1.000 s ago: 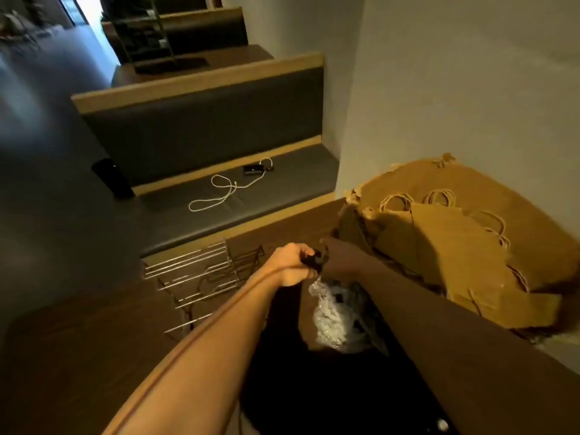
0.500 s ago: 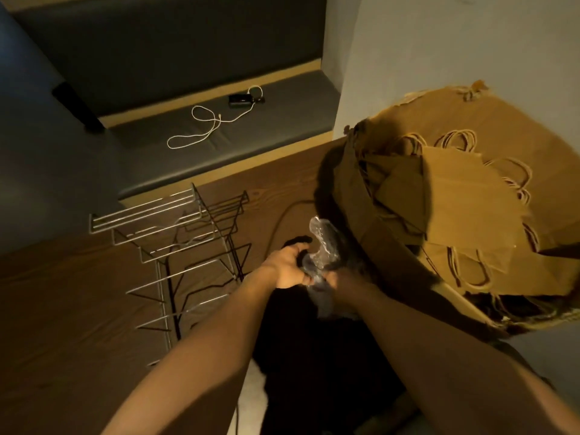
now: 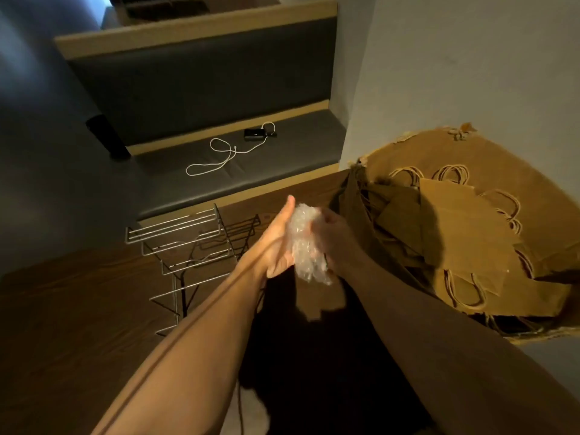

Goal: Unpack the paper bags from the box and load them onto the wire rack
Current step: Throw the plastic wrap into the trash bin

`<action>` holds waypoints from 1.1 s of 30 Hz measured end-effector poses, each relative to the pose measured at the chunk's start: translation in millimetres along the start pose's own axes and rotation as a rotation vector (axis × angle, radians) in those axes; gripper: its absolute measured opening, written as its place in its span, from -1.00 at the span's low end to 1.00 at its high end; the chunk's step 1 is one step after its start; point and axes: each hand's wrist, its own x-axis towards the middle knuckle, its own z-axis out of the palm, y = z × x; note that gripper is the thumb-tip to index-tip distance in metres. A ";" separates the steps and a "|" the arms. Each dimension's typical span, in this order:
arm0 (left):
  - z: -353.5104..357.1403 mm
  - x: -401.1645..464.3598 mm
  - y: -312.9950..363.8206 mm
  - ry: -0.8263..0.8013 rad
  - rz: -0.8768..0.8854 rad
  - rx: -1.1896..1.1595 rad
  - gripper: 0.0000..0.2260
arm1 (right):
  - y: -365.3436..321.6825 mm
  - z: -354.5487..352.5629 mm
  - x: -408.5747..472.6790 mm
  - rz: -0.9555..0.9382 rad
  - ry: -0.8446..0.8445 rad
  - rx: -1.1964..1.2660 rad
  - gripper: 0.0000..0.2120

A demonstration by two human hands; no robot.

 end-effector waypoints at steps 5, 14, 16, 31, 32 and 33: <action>8.5 -16.4 31.4 0.460 0.385 0.240 -0.79 | -37.9 35.8 -5.7 -0.327 -0.086 -0.263 -0.82; -24.5 -105.7 67.9 0.544 0.652 0.809 -0.59 | -84.3 130.7 -41.0 -0.215 0.102 0.030 -0.71; -45.3 -136.4 74.1 0.635 0.652 0.887 -0.60 | -80.6 158.6 -52.7 -0.233 0.027 -0.046 -0.73; -243.6 -411.8 52.5 0.952 0.310 0.747 -0.80 | 40.7 424.6 -162.5 -0.571 -0.483 -0.884 -0.74; -260.9 -432.8 46.5 0.928 0.254 0.817 -0.77 | 50.0 445.3 -172.1 -0.535 -0.509 -0.870 -0.72; -281.7 -457.0 38.7 0.941 0.221 0.841 -0.74 | 61.1 470.4 -185.4 -0.509 -0.551 -0.871 -0.70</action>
